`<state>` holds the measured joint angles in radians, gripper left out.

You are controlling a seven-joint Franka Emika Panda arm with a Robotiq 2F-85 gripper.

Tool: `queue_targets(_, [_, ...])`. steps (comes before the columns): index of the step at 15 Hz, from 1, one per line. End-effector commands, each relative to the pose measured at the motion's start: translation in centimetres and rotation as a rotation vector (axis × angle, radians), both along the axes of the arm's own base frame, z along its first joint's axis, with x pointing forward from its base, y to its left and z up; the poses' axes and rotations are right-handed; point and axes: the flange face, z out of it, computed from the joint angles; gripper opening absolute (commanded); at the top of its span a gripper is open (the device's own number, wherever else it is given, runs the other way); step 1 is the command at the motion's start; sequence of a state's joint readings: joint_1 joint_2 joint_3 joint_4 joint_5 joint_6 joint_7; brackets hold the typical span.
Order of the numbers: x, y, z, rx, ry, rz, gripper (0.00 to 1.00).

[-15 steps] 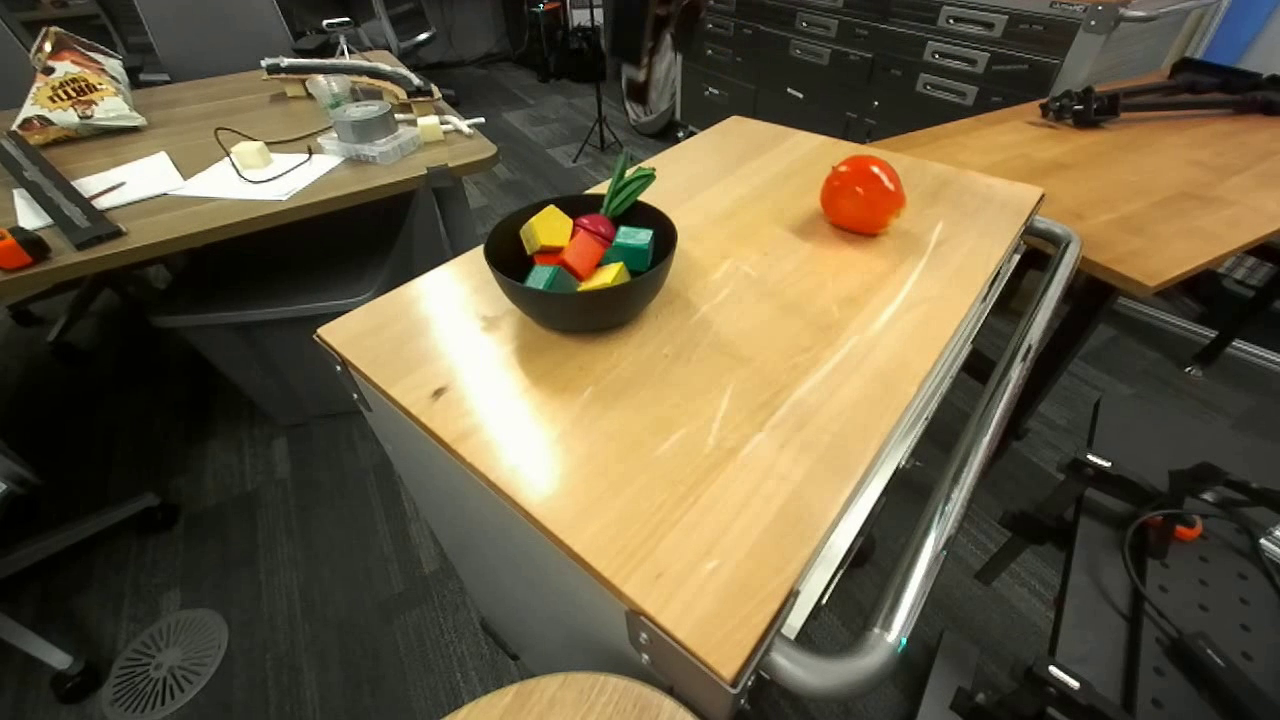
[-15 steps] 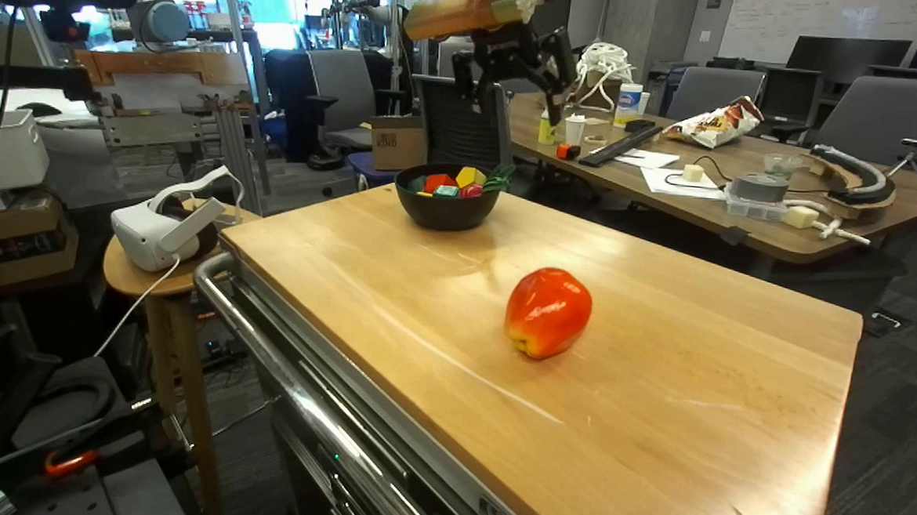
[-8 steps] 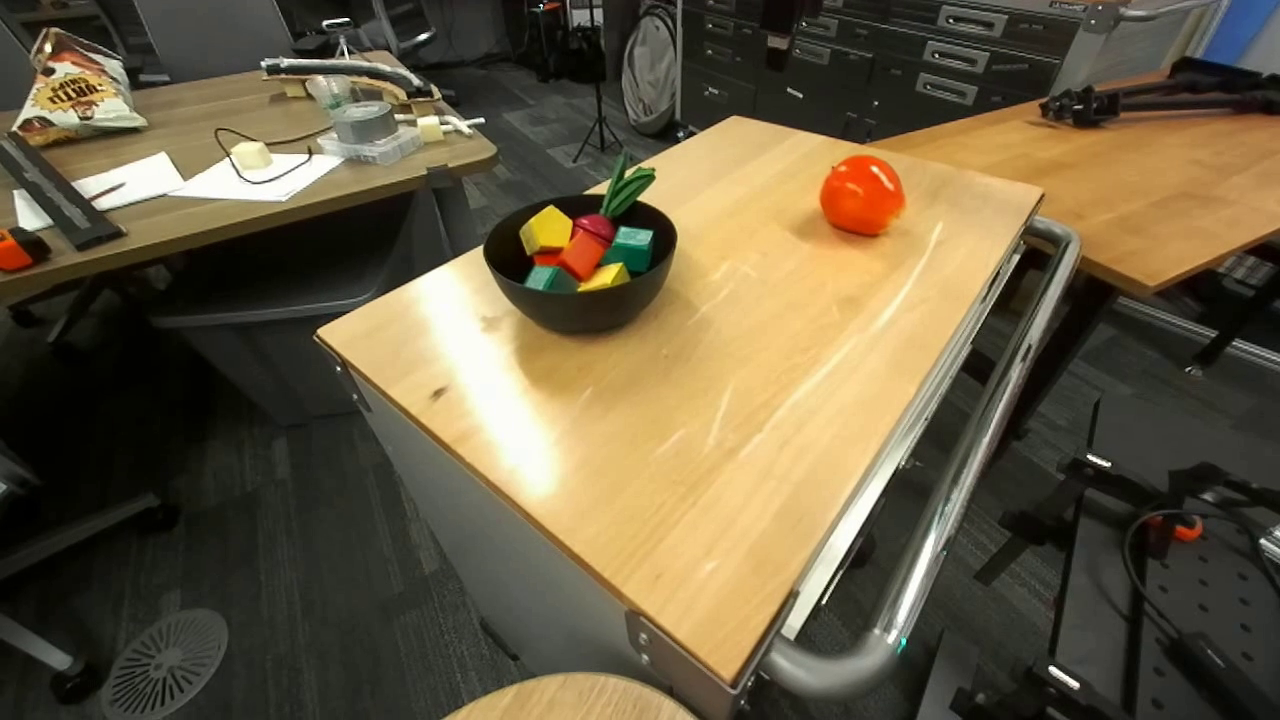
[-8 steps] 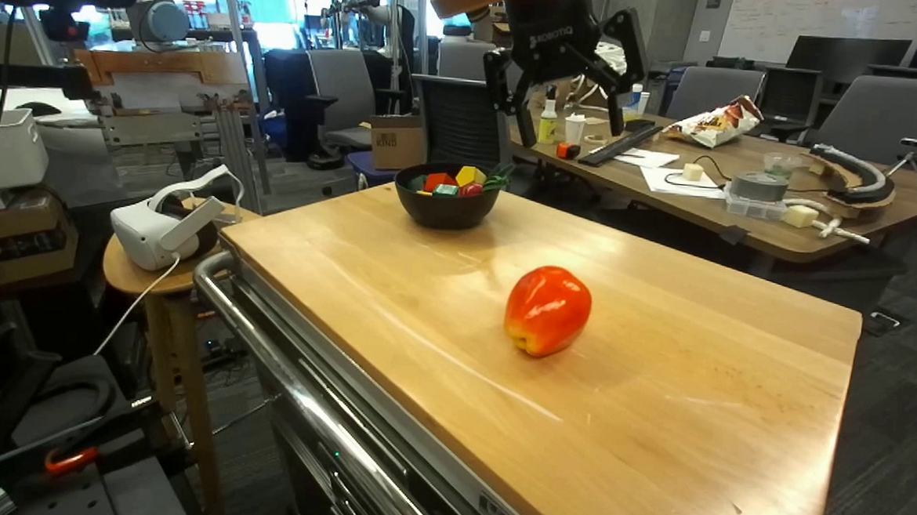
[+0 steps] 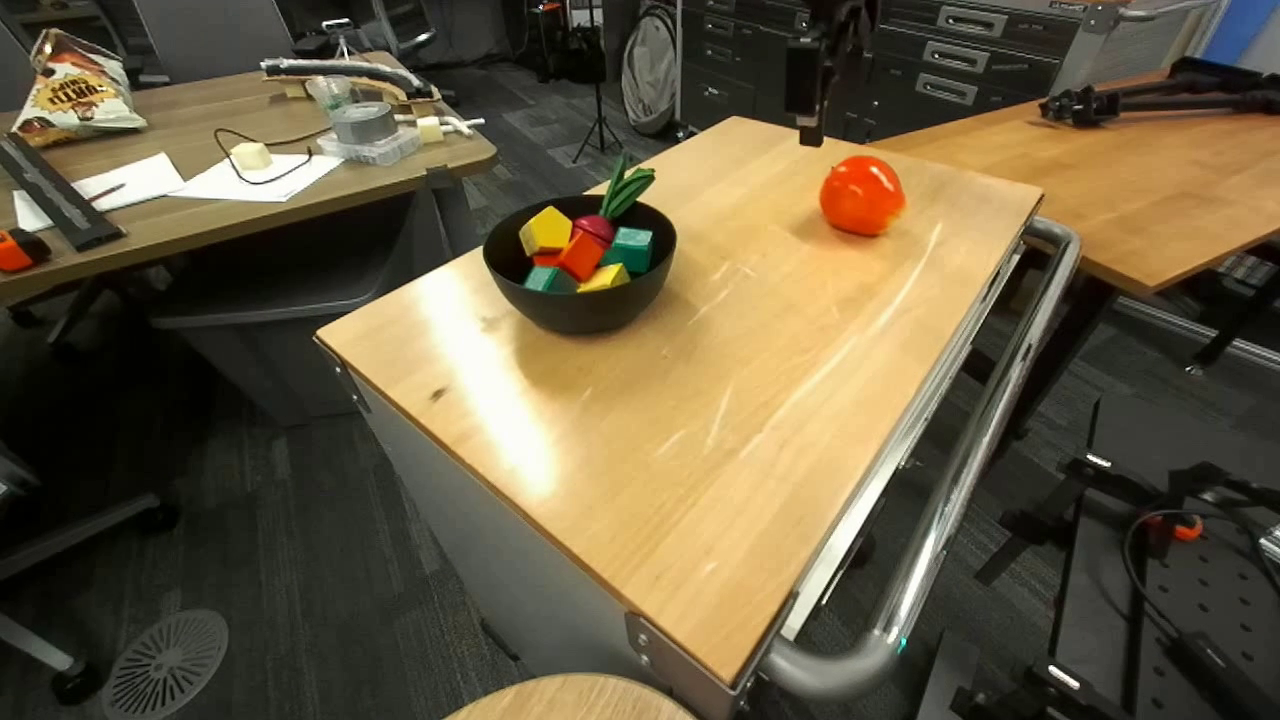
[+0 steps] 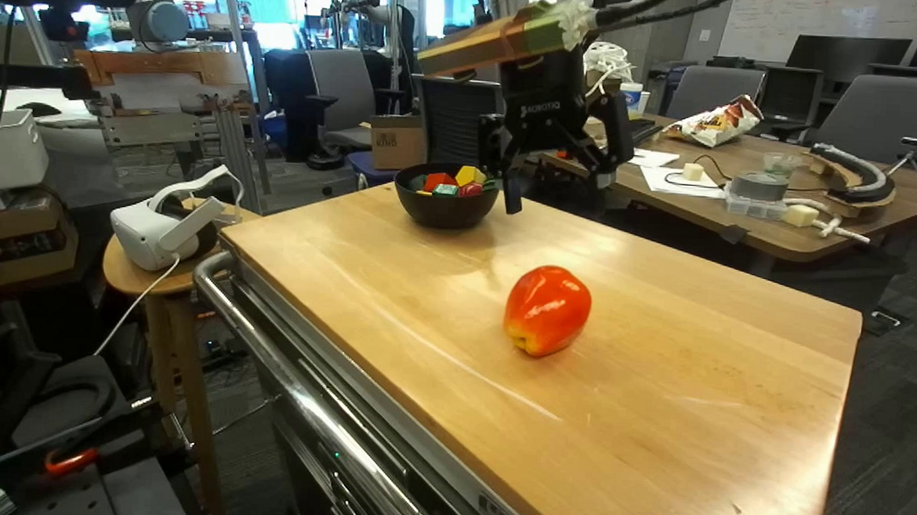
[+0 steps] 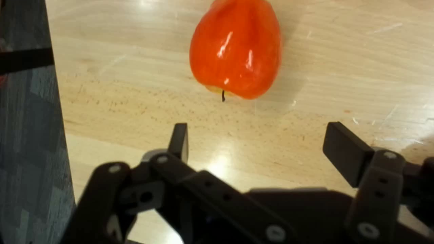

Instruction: Put all the colored objects on the table in the bowl except the apple- move it backward

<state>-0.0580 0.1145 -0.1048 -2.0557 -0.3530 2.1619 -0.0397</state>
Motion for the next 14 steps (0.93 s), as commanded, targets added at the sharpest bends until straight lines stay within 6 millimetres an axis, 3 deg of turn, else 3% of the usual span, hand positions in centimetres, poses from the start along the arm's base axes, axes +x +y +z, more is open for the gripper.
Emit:
queue_targets(1, [-1.0, -1.2, -1.6, -0.010, 0.057, -0.107, 1.00])
queue_targets(10, [-2.2, -3.5, -7.6, 0.014, 0.150, -0.273, 1.00])
queue_targets(11, [-2.2, -3.6, -8.0, 0.019, 0.151, -0.288, 0.90])
queue_targets(12, [-2.2, -3.7, -8.4, 0.027, 0.154, -0.301, 0.75])
queue_targets(14, [-2.3, -3.9, -8.8, 0.035, 0.151, -0.330, 0.56])
